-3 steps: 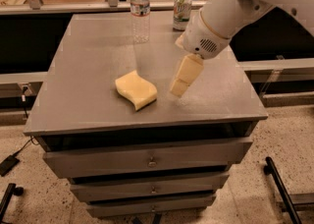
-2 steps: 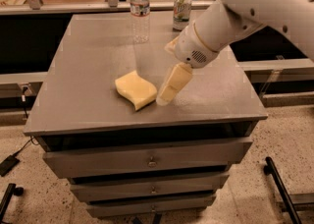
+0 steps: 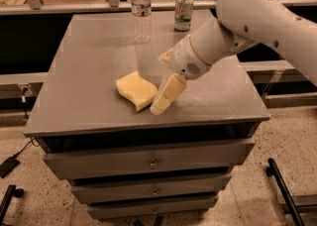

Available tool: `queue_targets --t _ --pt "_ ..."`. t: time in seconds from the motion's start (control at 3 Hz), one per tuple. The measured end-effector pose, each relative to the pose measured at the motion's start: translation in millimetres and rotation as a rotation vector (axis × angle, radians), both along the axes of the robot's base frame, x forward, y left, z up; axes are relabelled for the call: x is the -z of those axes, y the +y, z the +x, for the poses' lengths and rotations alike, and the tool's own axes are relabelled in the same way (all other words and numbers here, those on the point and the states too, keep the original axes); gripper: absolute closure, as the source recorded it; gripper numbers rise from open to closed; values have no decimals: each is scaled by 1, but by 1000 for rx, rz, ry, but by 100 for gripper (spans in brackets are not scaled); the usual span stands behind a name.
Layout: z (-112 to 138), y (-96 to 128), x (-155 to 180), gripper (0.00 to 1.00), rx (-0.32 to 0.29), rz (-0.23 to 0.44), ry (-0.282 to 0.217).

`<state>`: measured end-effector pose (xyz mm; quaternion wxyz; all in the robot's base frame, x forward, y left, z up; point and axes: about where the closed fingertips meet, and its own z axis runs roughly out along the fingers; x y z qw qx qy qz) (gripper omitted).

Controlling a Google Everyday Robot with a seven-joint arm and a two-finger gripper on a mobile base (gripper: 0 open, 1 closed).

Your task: Pick sponge

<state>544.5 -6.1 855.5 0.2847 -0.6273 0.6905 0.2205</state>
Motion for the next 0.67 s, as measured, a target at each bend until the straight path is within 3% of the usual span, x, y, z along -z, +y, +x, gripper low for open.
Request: queue_targets --t 0.33,0.67 --pt "1 2 14 0 0 55 29" --pt "0 4 17 20 -4 64 36"
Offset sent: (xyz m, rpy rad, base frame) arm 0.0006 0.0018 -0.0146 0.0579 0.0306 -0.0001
